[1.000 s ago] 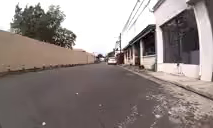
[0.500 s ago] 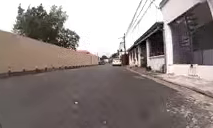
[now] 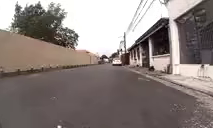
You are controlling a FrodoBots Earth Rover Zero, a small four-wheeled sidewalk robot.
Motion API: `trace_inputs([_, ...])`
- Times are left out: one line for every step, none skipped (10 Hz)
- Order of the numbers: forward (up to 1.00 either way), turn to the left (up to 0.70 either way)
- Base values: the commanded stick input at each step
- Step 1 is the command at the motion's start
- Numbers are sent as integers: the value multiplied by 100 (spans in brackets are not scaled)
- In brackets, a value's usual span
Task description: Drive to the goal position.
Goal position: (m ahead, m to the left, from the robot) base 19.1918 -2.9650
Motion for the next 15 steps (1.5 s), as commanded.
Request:
trace_inputs([100, 0])
trace_inputs([100, 0])
trace_inputs([100, 0])
trace_inputs([100, 0])
trace_inputs([100, 0])
trace_inputs([100, 0])
trace_inputs([100, 0])
trace_inputs([100, 0])
trace_inputs([100, 0])
trace_inputs([100, 0])
trace_inputs([100, 0])
trace_inputs([100, 0])
trace_inputs([100, 0])
trace_inputs([100, 0])
trace_inputs([100, 0])
